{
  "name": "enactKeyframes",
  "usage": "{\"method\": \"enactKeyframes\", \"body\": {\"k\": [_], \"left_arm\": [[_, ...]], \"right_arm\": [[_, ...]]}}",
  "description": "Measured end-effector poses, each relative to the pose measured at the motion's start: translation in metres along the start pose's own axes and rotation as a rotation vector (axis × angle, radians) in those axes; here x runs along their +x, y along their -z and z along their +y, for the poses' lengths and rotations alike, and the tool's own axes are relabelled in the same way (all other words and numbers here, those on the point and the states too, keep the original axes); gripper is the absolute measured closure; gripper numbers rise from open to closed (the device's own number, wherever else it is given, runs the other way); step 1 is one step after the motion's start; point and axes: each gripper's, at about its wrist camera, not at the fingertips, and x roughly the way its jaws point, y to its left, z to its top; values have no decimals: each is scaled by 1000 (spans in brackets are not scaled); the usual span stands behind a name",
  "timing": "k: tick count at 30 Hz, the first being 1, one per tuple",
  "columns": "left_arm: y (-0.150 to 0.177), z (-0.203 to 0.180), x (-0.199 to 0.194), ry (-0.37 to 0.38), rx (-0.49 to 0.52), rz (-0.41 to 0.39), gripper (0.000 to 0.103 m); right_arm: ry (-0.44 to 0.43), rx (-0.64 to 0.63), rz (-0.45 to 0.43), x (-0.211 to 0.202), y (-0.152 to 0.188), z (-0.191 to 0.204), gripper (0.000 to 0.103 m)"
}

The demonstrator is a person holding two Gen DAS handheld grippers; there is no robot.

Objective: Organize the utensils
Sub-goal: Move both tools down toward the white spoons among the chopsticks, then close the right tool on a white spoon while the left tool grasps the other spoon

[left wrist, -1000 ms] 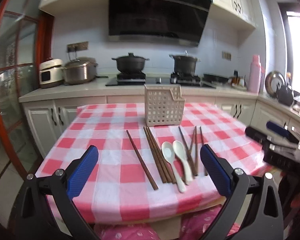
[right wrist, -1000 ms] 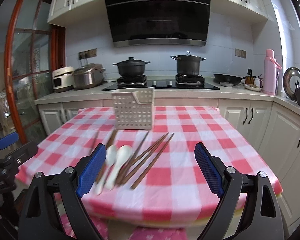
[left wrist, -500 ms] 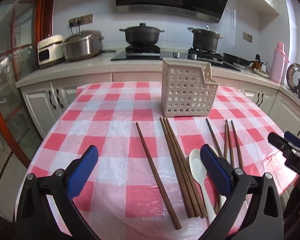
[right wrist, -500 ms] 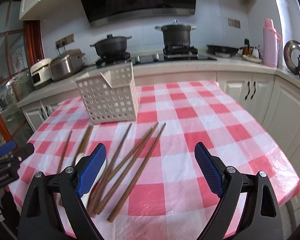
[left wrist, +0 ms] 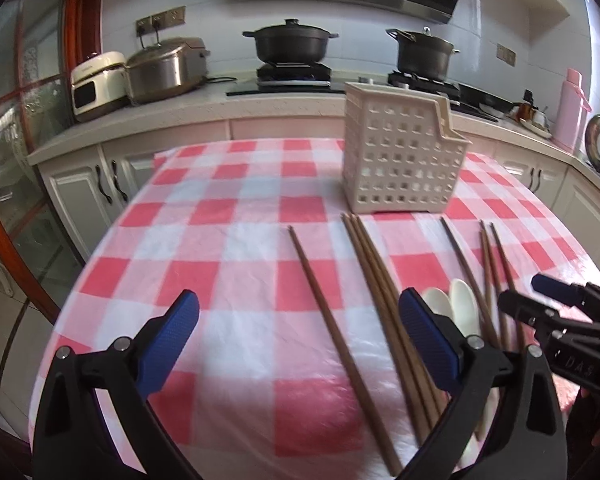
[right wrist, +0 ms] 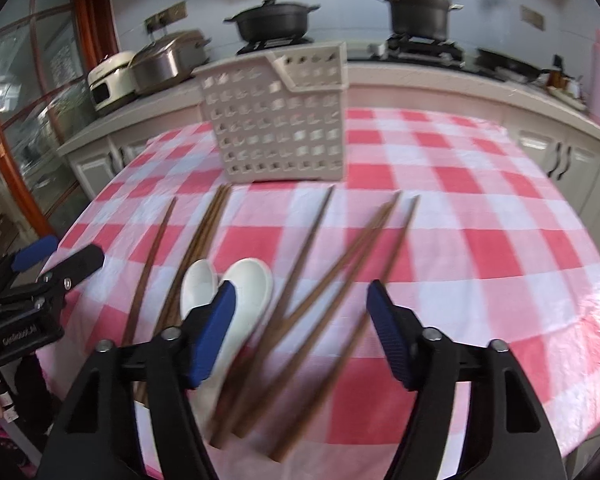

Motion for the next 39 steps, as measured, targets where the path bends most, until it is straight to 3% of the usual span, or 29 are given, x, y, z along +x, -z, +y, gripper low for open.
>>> {"method": "enactKeyframes", "body": {"k": [8, 15, 24, 29, 34, 35, 39], "left_arm": [[-3, 24, 3, 13, -26, -6, 10], [5, 24, 7, 44, -27, 1, 10], [9, 34, 6, 64, -45, 0, 11], [7, 32, 6, 105, -47, 5, 23], [3, 23, 13, 203, -45, 47, 35], [2, 20, 15, 229, -42, 62, 38], [-3, 1, 23, 284, 1, 95, 49]], "right_arm": [[17, -31, 68, 22, -1, 22, 59], [51, -77, 79, 34, -5, 36, 60], [29, -100, 103, 44, -18, 39, 63], [9, -114, 118, 47, -23, 35, 71], [-30, -109, 124, 46, -23, 26, 72], [-37, -104, 127, 45, -23, 23, 82], [-45, -92, 133, 45, -20, 13, 91]]}}
